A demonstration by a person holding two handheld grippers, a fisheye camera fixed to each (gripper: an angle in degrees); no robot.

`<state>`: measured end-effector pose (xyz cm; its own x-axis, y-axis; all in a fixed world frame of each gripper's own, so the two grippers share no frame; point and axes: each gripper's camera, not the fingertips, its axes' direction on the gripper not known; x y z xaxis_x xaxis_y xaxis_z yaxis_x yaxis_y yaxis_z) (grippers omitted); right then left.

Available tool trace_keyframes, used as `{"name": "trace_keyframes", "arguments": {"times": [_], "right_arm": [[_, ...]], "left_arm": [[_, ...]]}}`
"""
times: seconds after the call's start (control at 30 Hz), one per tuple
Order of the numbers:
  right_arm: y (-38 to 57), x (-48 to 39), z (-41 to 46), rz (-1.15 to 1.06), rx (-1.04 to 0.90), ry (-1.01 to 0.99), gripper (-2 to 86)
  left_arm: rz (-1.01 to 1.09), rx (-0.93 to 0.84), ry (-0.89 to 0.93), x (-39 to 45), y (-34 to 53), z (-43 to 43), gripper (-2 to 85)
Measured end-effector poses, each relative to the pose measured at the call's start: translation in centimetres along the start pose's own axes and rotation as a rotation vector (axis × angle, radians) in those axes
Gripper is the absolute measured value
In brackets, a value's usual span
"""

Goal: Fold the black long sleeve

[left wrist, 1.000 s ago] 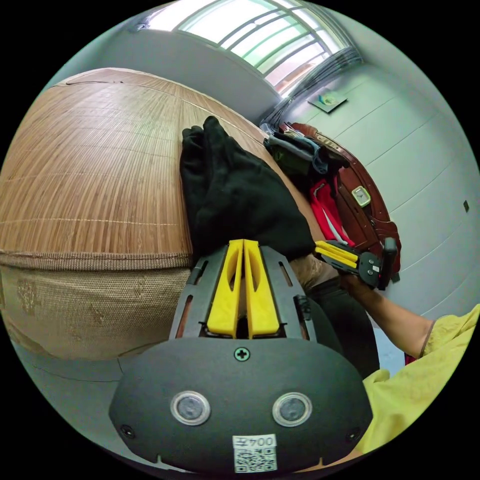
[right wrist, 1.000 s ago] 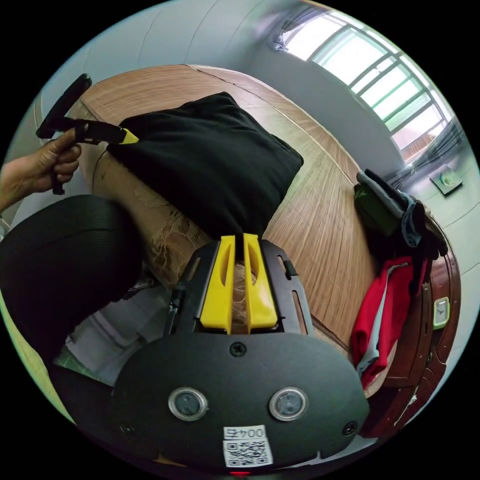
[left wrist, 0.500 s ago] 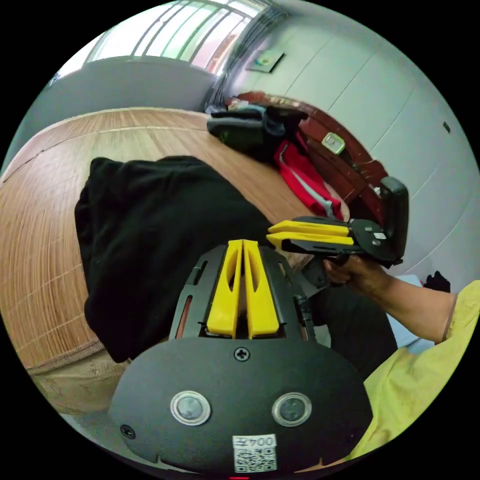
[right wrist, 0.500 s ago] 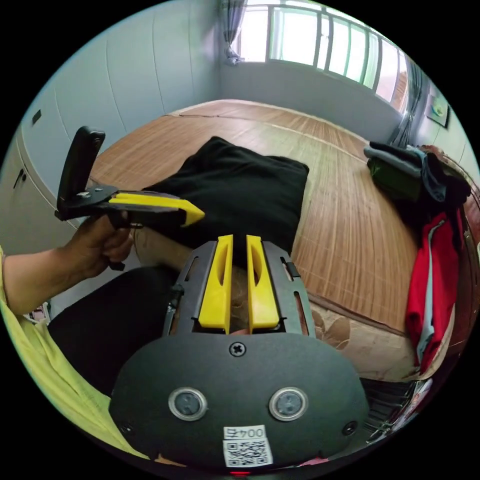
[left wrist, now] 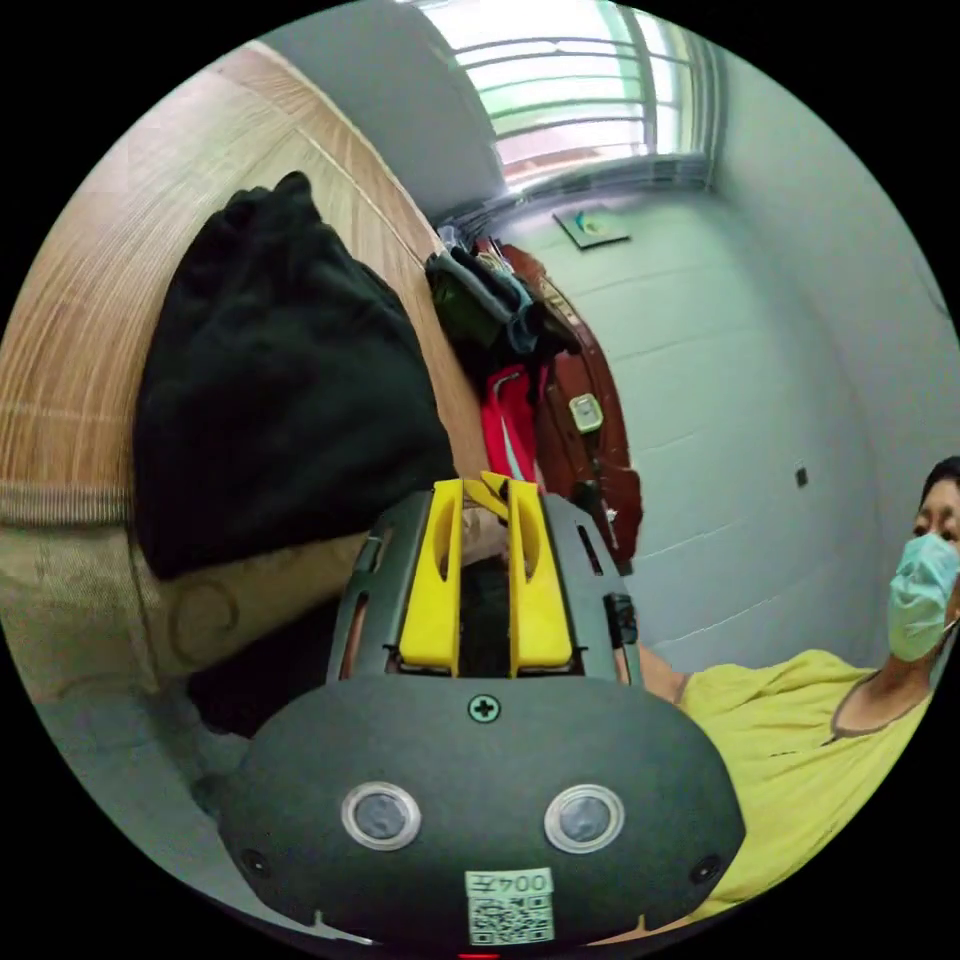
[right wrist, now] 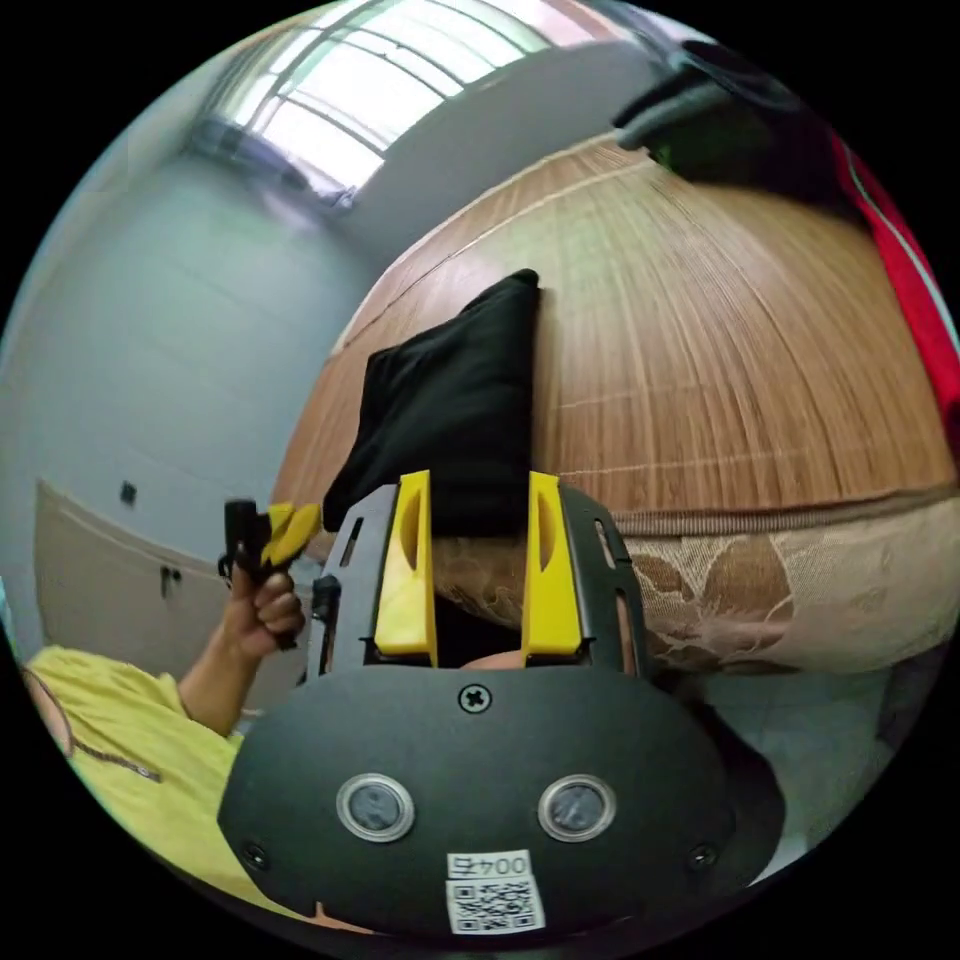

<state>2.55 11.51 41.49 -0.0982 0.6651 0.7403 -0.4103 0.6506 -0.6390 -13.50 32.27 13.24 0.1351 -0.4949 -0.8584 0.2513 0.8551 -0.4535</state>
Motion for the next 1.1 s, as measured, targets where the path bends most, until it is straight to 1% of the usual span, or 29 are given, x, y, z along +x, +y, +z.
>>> {"name": "trace_keyframes", "arguments": {"times": [0.07, 0.1, 0.13, 0.17, 0.2, 0.33, 0.43, 0.57, 0.73, 0.8, 0.83, 0.87, 0.93, 1.0, 1.07, 1.1], "right_arm": [[-0.8, 2.5, 0.5, 0.094, -0.067, -0.076, 18.1], [-0.9, 2.8, 0.3, 0.103, -0.054, -0.090, 18.4], [-1.3, 3.2, 0.0, 0.125, -0.043, -0.104, 18.6], [-1.7, 3.6, -0.4, 0.145, -0.039, -0.116, 18.5], [-1.9, 3.7, -0.5, 0.154, -0.041, -0.118, 18.3], [-2.9, 3.5, 0.1, 0.161, -0.136, -0.122, 14.8], [-3.1, 2.7, -0.8, 0.168, -0.128, -0.077, 12.1], [-2.4, 0.1, -4.0, 0.174, -0.085, -0.184, 9.3], [0.7, -4.6, -5.6, 0.106, -0.140, -0.185, 8.5], [2.6, -5.5, -6.2, 0.098, -0.148, -0.199, 8.5], [3.9, -5.7, -6.6, 0.088, -0.153, -0.207, 8.6], [5.0, -5.5, -7.2, 0.083, -0.155, -0.223, 9.2], [6.4, -4.1, -8.1, 0.105, -0.163, -0.275, 10.6], [7.9, -1.3, -9.5, 0.186, -0.087, -0.358, 14.2], [9.4, 2.9, -10.3, 0.347, -0.020, -0.416, 20.6], [9.7, 3.7, -10.2, 0.372, -0.013, -0.430, 21.2]], "left_arm": [[-0.154, 0.042, 0.120, -2.2, 0.5, -1.5, 15.2], [-0.194, 0.057, 0.160, -2.8, 0.5, -1.8, 17.3], [-0.255, 0.093, 0.249, -4.0, 0.5, -2.2, 21.6], [-0.308, 0.120, 0.311, -5.2, 0.3, -2.5, 22.9], [-0.332, 0.128, 0.329, -5.7, 0.2, -2.6, 23.5], [-0.389, 0.146, 0.337, -7.1, -1.2, -2.9, 25.2], [-0.412, 0.161, 0.342, -7.4, -2.2, -2.8, 26.4], [-0.441, 0.166, 0.335, -7.7, -3.7, -2.5, 28.5], [-0.483, 0.185, 0.374, -7.9, -5.6, -1.0, 30.6], [-0.471, 0.161, 0.369, -7.4, -6.5, -0.6, 29.1], [-0.458, 0.135, 0.329, -6.9, -6.9, -0.6, 20.6], [-0.427, 0.119, 0.296, -6.4, -7.1, -0.8, 15.8], [-0.416, 0.093, 0.302, -5.6, -7.4, -0.8, 14.3], [-0.417, 0.084, 0.289, -4.8, -7.6, -0.9, 13.6], [-0.431, 0.073, 0.303, -3.8, -7.8, -1.0, 13.4], [-0.432, 0.068, 0.306, -3.5, -7.9, -1.0, 13.3]]}}
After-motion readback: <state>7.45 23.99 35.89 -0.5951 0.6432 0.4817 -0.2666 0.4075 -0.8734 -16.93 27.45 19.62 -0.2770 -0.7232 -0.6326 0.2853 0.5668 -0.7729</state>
